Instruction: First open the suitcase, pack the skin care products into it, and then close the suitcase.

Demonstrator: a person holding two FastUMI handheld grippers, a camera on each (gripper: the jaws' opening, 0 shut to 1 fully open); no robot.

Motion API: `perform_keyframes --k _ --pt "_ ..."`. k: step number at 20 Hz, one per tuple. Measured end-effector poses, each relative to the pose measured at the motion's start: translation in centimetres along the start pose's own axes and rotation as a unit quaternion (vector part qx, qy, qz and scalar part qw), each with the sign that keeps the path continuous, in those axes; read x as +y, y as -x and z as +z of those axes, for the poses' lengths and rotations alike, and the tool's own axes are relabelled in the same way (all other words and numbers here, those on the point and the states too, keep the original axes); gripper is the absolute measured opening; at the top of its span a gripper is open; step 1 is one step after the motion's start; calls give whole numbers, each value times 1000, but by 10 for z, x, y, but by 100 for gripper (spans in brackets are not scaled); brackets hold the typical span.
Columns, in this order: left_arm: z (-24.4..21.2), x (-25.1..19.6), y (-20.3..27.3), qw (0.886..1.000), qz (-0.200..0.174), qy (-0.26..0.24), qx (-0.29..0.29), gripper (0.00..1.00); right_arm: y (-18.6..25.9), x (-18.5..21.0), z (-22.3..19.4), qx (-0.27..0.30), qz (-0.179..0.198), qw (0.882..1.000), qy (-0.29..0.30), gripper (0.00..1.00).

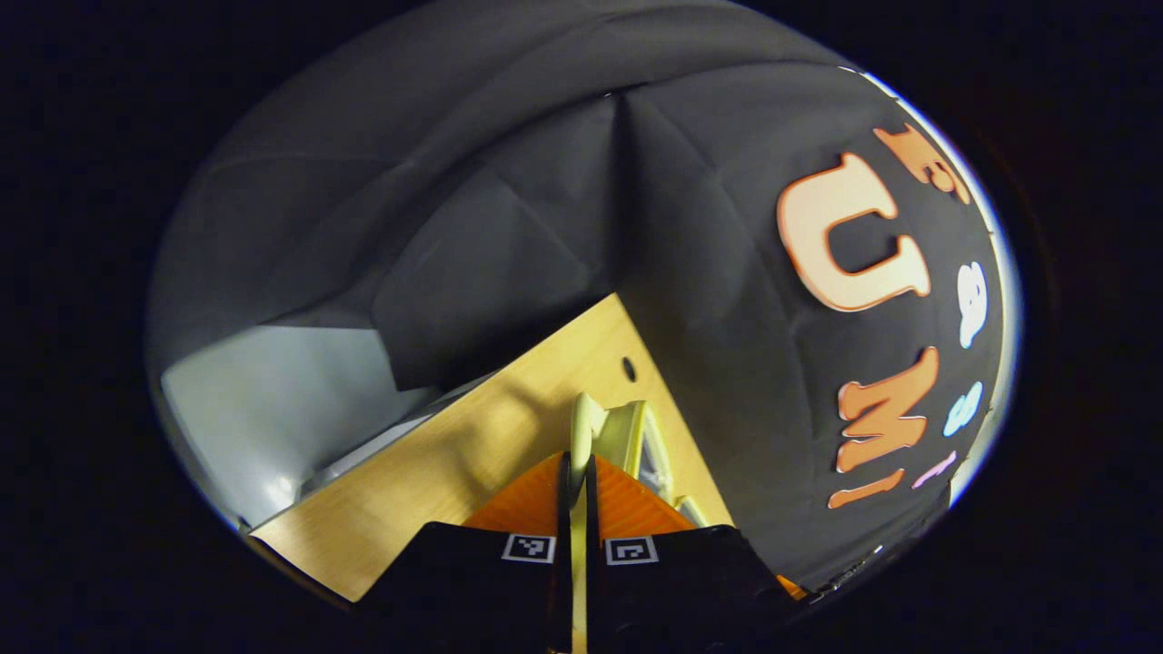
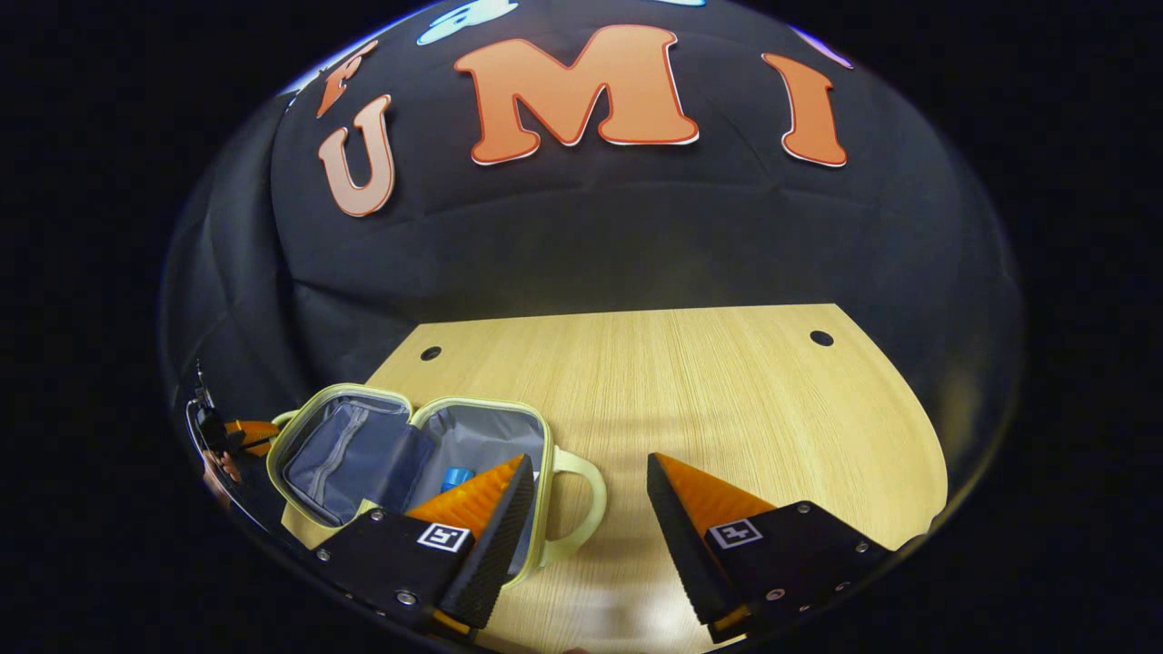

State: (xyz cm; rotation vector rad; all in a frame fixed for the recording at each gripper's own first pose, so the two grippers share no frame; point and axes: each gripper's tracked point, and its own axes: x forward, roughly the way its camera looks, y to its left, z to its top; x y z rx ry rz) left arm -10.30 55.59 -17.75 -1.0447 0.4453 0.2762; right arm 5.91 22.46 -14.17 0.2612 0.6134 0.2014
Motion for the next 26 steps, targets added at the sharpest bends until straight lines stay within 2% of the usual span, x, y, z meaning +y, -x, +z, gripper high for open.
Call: perform_keyframes --k 9,12,15,19,23,26 --pt "-20 -151 44 992 -101 -75 -12 6 15 -11 22 -31 32 999 -2 81" --pt "-42 -194 51 988 -115 -104 -10 6 19 -18 27 -42 40 998 -10 81" --pt "-77 -240 53 981 -138 -135 -1 6 24 -27 38 -63 51 997 -10 81" --pt "-128 -288 50 969 -153 -192 17 6 31 -48 53 -108 22 993 42 83" --pt "-190 -319 37 958 -168 -227 58 6 44 -58 70 -153 17 984 89 88" --pt "-242 -336 26 947 -174 -254 96 6 44 -68 67 -158 15 981 112 90"
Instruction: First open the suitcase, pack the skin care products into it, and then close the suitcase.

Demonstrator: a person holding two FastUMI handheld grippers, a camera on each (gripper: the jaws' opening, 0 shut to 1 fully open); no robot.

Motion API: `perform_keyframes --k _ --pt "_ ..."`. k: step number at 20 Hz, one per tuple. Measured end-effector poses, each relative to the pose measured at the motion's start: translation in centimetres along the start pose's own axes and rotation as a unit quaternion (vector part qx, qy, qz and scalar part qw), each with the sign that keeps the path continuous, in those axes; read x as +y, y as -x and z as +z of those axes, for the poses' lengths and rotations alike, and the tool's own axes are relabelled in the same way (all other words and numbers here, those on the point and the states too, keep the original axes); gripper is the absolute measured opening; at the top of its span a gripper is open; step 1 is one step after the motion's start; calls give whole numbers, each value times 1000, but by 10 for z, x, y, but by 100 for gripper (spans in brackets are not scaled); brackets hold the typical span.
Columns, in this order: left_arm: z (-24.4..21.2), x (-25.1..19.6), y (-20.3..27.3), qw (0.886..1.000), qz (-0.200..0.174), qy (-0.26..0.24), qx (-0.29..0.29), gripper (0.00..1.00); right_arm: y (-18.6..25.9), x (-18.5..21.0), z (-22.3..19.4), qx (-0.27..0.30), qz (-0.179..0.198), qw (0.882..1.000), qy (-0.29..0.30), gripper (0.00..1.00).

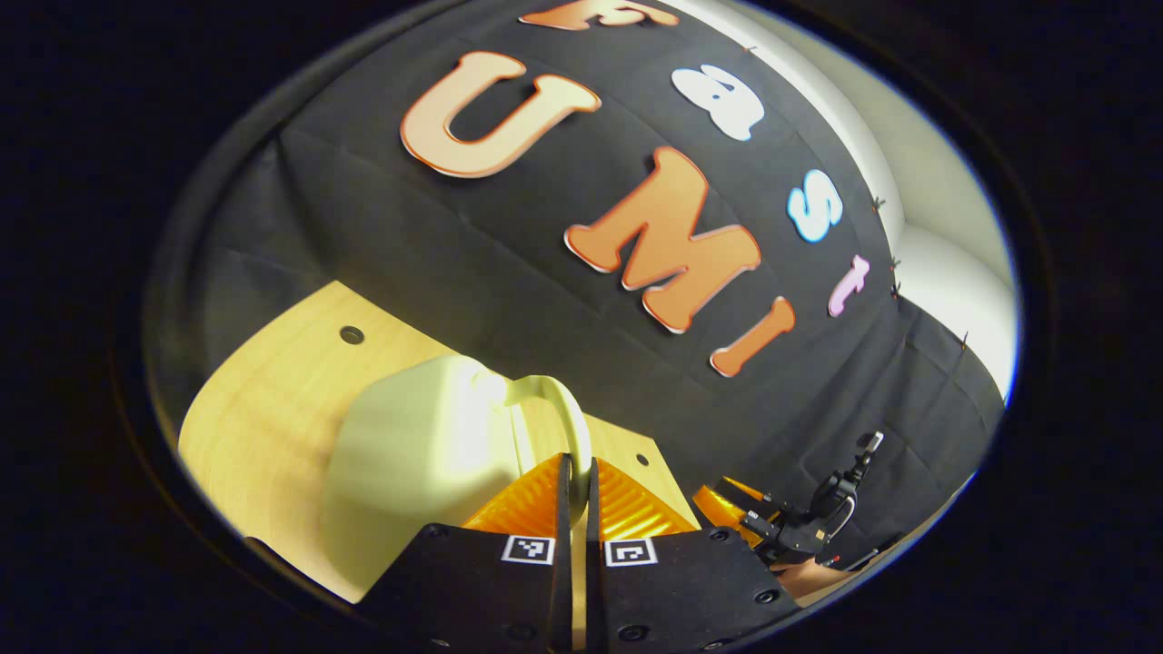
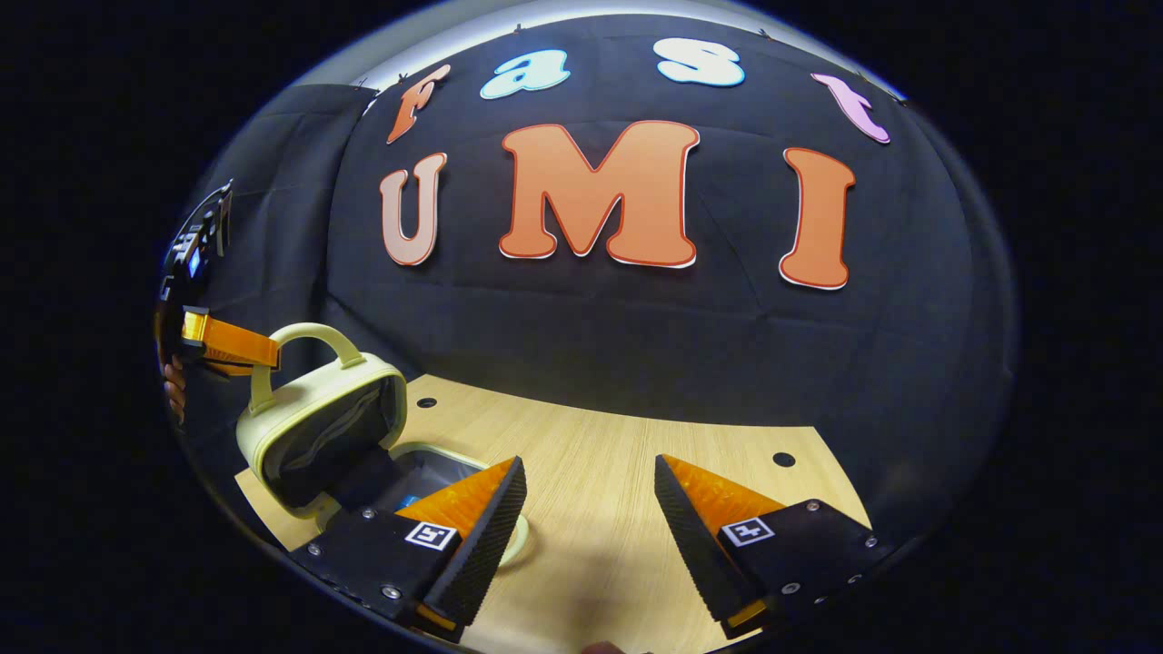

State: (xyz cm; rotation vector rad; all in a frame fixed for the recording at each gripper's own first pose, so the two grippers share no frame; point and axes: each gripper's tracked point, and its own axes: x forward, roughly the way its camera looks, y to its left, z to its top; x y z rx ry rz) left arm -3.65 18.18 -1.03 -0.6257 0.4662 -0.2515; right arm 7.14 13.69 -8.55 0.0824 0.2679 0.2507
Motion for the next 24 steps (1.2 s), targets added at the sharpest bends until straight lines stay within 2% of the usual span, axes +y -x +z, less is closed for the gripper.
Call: perform_keyframes --k 5,11,13,17,19,20,22,24 --pt "-56 -22 -47 998 -19 0 66 6 4 -20 -9 4 0 1000 6 92" --pt "-128 -30 -82 989 -20 -4 148 6 10 -44 -19 7 -3 1000 9 92" --pt "-153 -28 -92 984 -3 -23 176 9 13 -46 -22 8 -2 1000 11 92" --pt "-194 -20 -110 975 40 -50 211 6 17 -48 -25 6 3 1000 14 92" --pt "-201 -20 -107 970 53 -67 228 24 20 -48 -23 1 5 1000 19 92" --pt "-205 -27 -108 970 44 -72 230 22 22 -47 -23 -3 5 1000 22 92" --pt "-201 -37 -107 970 38 -105 215 36 24 -48 -21 -9 7 1000 27 92" --pt "-179 -38 -111 971 57 -158 173 62 25 -49 -14 -21 6 999 30 93"
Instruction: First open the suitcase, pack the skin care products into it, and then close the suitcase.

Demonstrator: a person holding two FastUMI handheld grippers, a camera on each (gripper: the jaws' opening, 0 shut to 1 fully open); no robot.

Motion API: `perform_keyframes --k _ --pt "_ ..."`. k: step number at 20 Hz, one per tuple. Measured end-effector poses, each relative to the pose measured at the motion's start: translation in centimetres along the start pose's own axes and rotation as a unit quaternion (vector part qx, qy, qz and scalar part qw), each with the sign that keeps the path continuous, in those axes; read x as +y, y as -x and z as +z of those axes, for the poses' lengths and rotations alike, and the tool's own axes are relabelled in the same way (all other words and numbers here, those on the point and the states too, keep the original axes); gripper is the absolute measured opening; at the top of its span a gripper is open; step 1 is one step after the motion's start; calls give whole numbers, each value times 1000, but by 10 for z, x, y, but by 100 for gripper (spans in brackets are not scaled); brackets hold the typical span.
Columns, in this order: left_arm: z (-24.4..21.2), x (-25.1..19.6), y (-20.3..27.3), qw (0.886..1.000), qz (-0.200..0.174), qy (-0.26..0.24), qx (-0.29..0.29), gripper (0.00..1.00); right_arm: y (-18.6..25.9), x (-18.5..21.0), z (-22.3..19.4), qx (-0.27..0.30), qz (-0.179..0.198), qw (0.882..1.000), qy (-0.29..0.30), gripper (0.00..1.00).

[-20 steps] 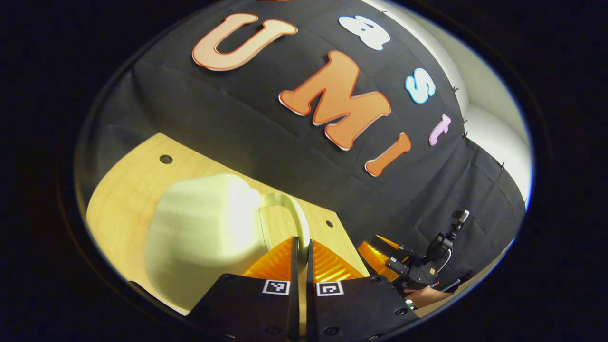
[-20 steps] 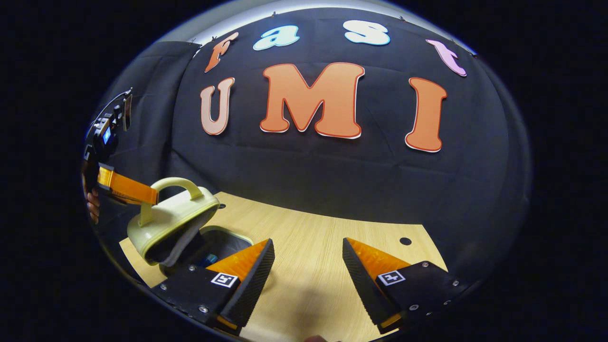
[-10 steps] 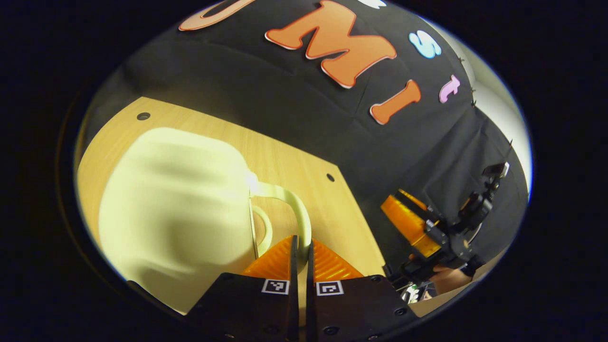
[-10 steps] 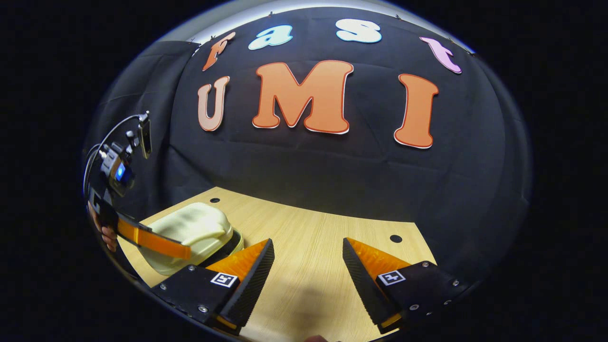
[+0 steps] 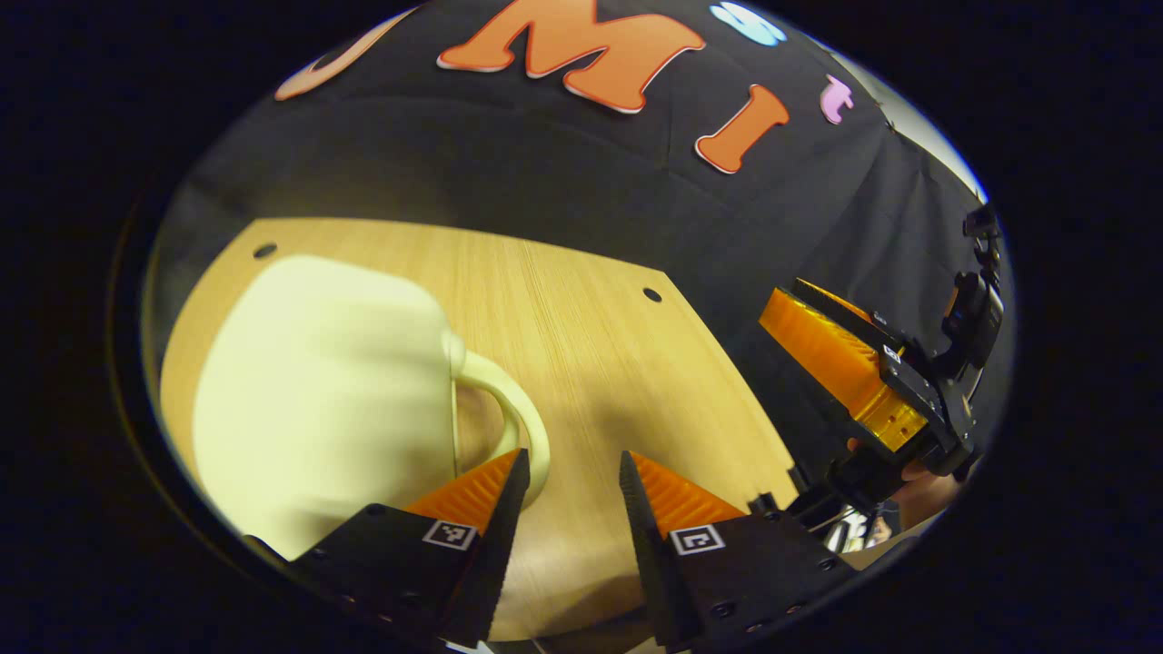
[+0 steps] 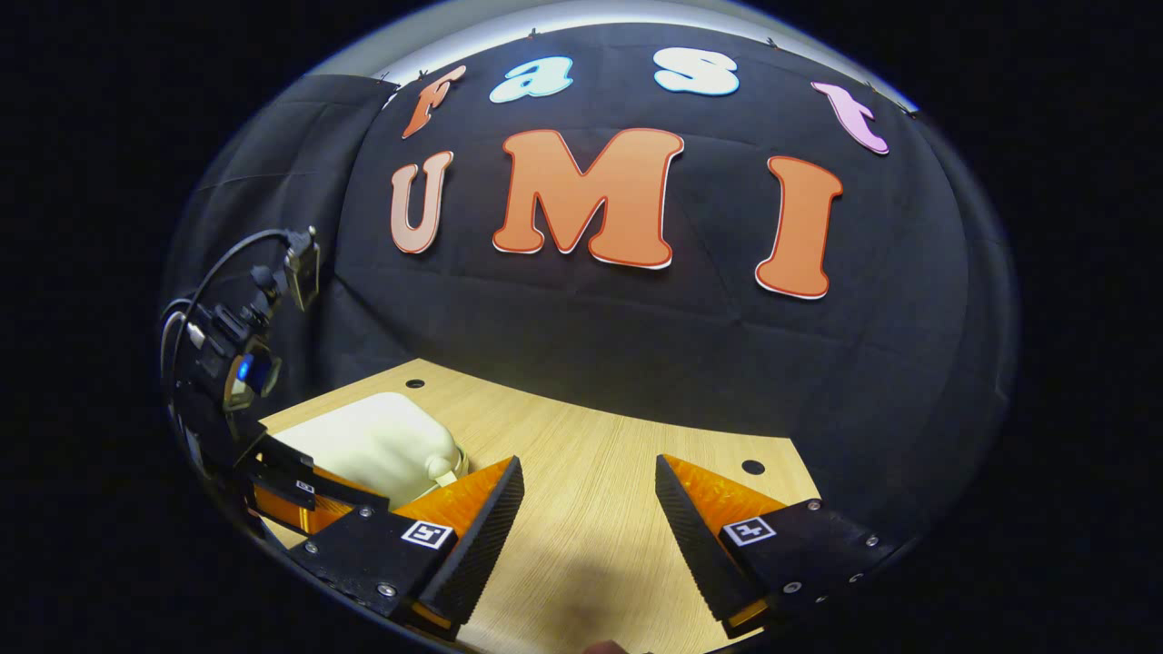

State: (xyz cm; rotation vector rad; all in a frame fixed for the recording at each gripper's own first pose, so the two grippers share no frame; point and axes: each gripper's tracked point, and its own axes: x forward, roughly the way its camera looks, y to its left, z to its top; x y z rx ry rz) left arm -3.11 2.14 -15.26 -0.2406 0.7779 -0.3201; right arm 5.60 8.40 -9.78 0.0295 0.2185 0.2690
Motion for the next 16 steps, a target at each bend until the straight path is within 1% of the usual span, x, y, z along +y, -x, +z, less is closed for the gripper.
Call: perform_keyframes --k 1,2,3,4,5,6,8,9,11,13,16 --pt "8 2 3 1000 13 -14 -16 72 1 0 5 -8 0 1000 0 93" --pt "15 4 6 999 26 -21 -31 78 0 0 11 -16 1 1000 -1 93" --pt "24 8 9 998 42 -27 -49 81 1 1 17 -23 3 1000 -3 93" --pt "32 12 12 995 59 -34 -68 82 1 3 22 -33 9 999 -4 93" --pt "42 15 15 992 76 -42 -87 89 2 8 29 -42 21 999 -7 93" --pt "53 17 19 989 92 -50 -106 93 3 9 36 -51 26 998 -9 93" --pt "76 17 32 980 115 -60 -152 93 3 9 50 -74 30 997 -5 93" --pt "87 15 41 975 123 -60 -178 99 4 9 56 -84 31 996 -3 93" --pt "108 17 59 961 146 -56 -228 97 5 9 70 -99 31 995 -2 93" --pt "130 21 83 943 170 -53 -280 97 8 5 80 -111 32 993 -5 93" --pt "145 23 109 918 189 -65 -341 97 7 -6 83 -118 22 993 -7 94"
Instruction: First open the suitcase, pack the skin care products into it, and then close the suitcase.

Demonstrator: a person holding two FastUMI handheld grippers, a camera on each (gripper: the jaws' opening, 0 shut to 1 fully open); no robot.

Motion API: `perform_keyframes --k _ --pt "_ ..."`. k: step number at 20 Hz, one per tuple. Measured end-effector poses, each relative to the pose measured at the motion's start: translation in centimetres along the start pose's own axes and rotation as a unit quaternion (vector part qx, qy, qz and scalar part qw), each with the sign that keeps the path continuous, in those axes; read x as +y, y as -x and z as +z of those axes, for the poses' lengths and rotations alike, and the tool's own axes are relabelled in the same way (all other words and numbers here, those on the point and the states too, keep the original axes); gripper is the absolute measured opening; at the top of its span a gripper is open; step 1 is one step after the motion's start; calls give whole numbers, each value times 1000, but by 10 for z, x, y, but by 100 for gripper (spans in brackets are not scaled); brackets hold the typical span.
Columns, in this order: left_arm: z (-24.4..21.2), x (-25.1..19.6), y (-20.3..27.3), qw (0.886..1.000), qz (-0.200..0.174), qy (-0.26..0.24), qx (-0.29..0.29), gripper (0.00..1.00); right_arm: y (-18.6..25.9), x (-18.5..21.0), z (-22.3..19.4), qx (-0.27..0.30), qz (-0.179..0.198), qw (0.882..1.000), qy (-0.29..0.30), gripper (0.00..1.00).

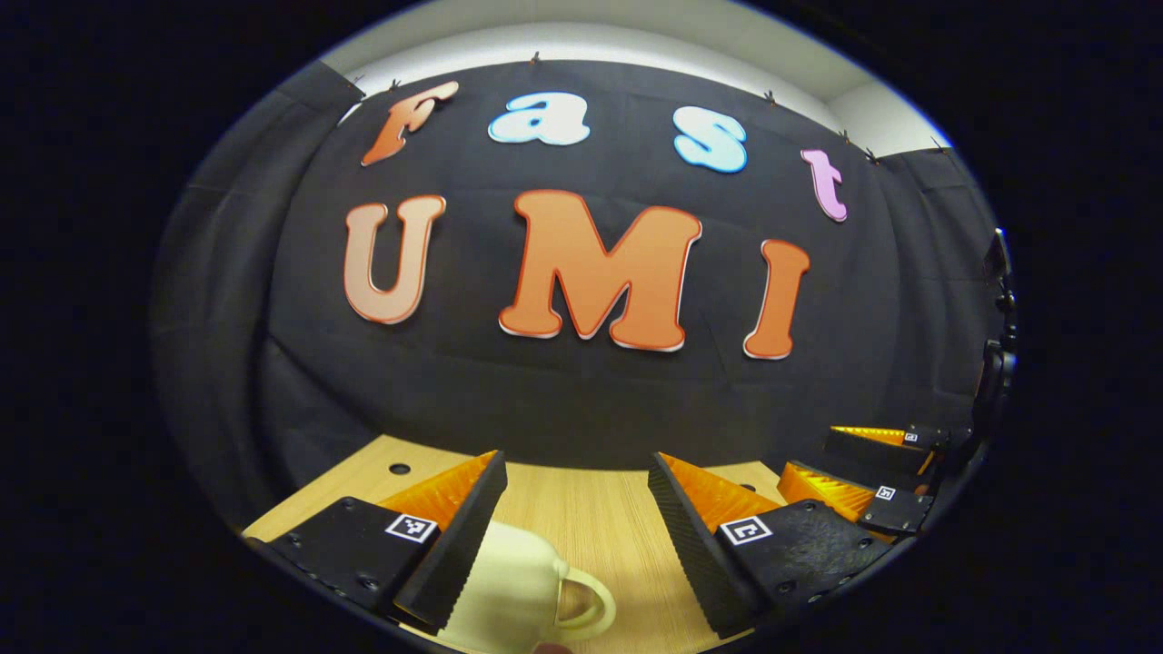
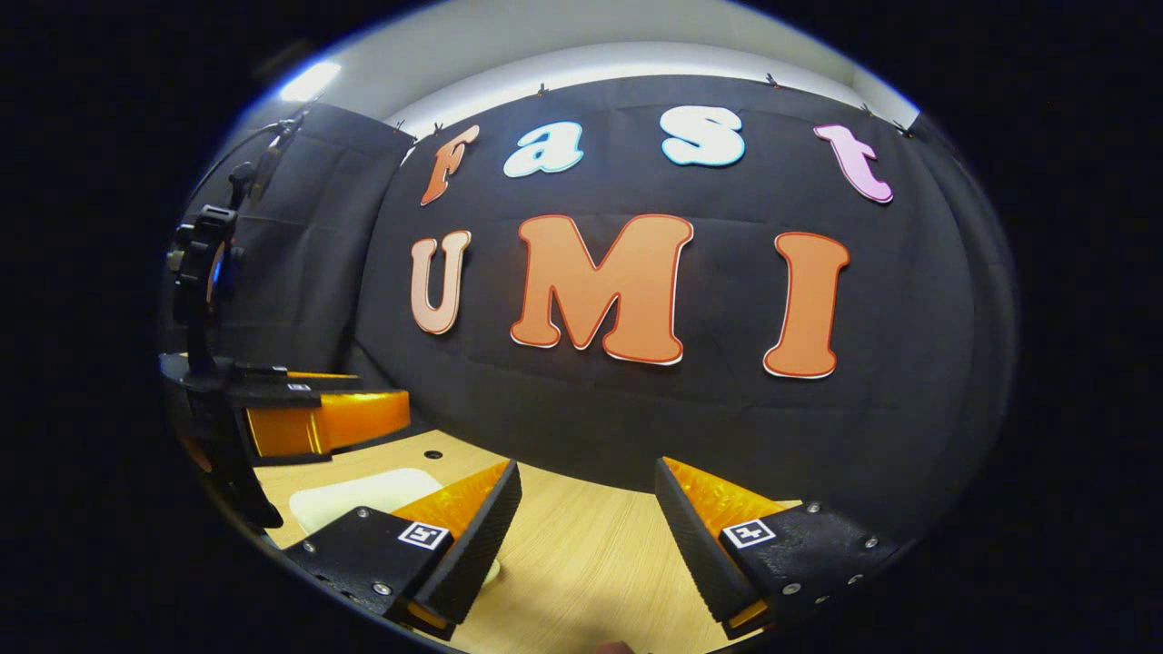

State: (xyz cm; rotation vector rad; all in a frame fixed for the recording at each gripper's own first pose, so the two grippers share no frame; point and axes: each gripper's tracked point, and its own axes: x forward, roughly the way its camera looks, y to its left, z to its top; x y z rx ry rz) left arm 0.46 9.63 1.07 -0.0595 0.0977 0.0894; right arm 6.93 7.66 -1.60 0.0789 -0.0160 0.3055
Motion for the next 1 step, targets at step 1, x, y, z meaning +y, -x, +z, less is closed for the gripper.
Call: perform_keyframes --k 1 --pt "5 2 6 1000 5 -5 -10 97 1 -3 -3 3 -5 1000 2 94"
